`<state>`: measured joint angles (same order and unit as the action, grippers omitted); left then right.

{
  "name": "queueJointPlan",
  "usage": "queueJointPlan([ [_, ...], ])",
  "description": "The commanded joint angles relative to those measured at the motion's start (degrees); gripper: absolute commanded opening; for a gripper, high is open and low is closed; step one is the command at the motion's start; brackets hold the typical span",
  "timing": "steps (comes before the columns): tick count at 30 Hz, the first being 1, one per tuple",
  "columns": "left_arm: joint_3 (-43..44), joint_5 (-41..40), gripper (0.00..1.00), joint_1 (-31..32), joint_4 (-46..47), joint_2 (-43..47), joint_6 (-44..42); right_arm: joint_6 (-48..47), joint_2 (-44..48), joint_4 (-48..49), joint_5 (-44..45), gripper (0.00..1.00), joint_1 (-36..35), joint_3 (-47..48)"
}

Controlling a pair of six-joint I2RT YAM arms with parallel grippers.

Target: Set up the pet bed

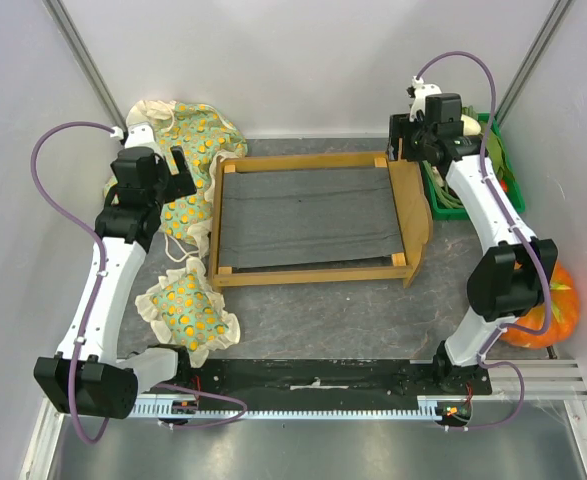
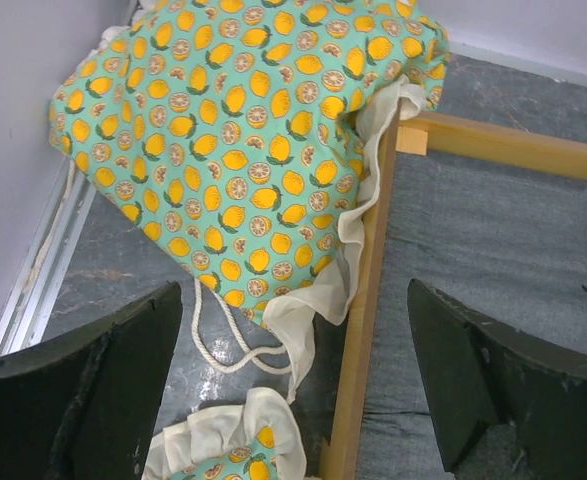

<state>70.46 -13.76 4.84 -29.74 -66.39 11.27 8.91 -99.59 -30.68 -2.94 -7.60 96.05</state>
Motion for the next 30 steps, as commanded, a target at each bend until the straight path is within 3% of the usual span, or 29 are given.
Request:
queueJointPlan([
  [1, 0.5, -4.2, 1.0, -0.8, 2.8, 0.1, 3.4, -1.0, 5.3, 0.9, -3.4, 0.76, 0.0, 2.8],
  [5, 0.7, -0.6, 1.0, -1.3, 1.4, -1.5, 4.6, -1.8, 7.8, 0.7, -2.3, 0.78, -0.1, 2.9],
  [8, 0.9, -2.5, 1.0, -4.0, -2.2, -2.3, 12.6, -2.8, 10.3, 0.4, -1.6, 0.81, 0.1, 3.1],
  [12, -0.2, 12.4, 1.0, -12.1, -1.1, -4.3, 14.6, -2.5, 13.5, 0.3, -1.5, 0.84, 0.4, 2.9],
  [16, -2.3, 21.6, 0.99, -20.9, 0.4, -10.4, 17.7, -0.4, 16.9, 0.4, -5.5, 0.84, 0.4, 1.4],
  [19, -2.3, 27.0, 0.91, -24.4, 2.1, -17.3, 19.4, 2.2, 18.6, 1.2, -9.4, 0.85, 0.3, -0.1],
  [24, -2.2, 26.7, 0.9, -25.0, 7.1, -27.1, 22.2, 7.1, 21.9, 5.1, -16.8, 0.85, 0.3, -3.9],
  [30, -3.1, 29.6, 0.87, -24.9, 20.5, -35.2, 25.6, 8.4, 23.6, 6.9, -19.2, 0.85, 0.3, -7.2],
])
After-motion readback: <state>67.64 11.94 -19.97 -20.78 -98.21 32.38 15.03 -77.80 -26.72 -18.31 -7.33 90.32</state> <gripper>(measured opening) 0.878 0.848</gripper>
